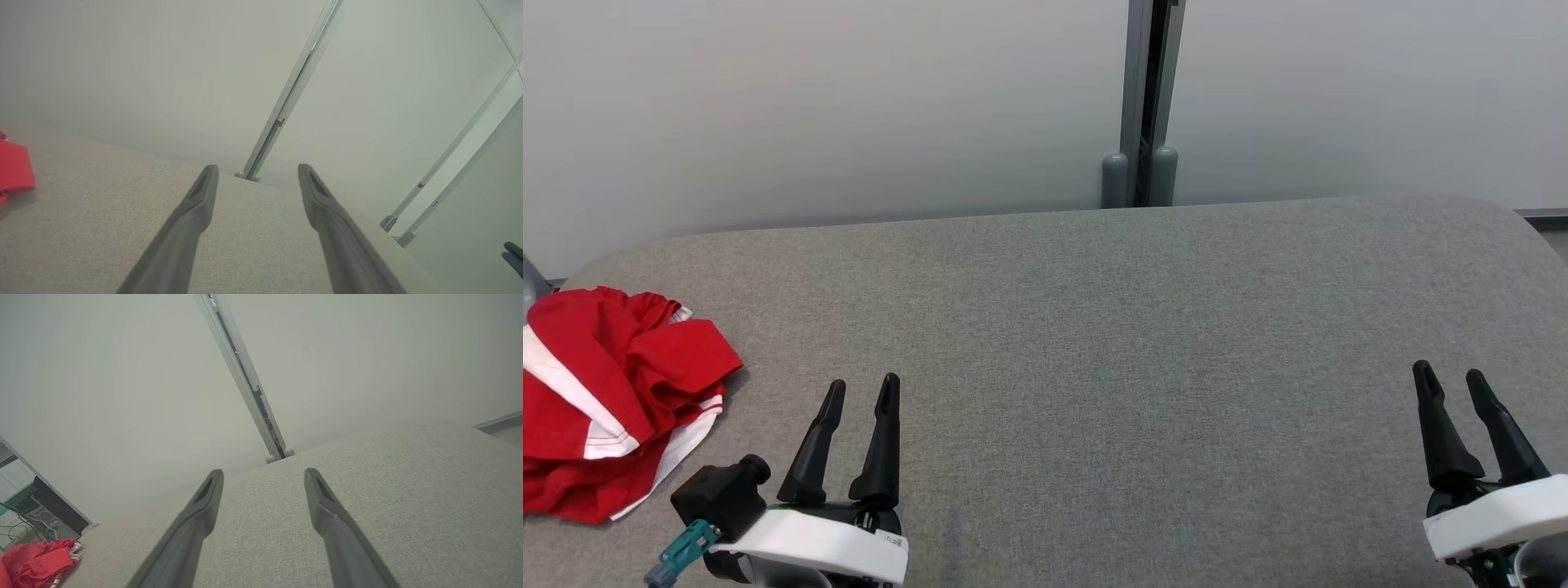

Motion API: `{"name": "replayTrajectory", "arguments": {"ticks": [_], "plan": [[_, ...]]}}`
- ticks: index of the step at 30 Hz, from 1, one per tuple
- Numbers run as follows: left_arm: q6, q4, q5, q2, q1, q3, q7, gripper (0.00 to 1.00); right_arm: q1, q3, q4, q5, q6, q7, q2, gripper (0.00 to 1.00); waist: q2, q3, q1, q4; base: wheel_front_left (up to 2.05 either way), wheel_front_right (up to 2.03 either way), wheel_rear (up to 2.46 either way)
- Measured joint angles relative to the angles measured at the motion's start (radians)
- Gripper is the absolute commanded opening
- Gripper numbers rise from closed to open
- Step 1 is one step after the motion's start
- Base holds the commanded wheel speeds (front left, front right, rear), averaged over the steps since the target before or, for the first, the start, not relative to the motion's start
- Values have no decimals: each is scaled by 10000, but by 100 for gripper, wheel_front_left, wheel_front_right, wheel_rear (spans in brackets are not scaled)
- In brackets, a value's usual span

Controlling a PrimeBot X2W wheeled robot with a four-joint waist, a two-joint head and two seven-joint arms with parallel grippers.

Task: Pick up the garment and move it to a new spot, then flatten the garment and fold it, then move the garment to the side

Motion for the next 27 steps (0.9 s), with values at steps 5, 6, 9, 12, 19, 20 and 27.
{"name": "replayTrajectory", "arguments": {"ticks": [5,6,9,12,19,20,27], "plan": [[184,169,558,84,-47,58,182,100,-42,234,155,-639,2,-238,38,100,0,-7,0,-6,0,0,0],[249,196,671,98,-54,71,221,100,-57,251,184,-752,2,-291,44,100,0,-8,1,-6,0,0,0],[339,261,976,161,-79,115,268,100,-105,263,330,-1112,2,-403,67,100,0,-14,0,-4,0,0,0],[426,318,1246,230,-81,174,322,100,-116,303,428,-1402,2,-508,92,100,0,-26,0,-3,0,0,0],[560,495,1747,320,-124,366,407,100,-241,543,788,-1912,2,-759,115,100,0,-36,0,-4,0,0,0],[562,529,1764,332,-139,403,408,100,-269,575,823,-1958,2,-811,117,100,0,-37,0,-3,0,0,0],[706,677,2194,407,-235,550,483,100,-396,792,1035,-2414,2,-961,136,100,0,-55,0,14,0,0,0]]}}
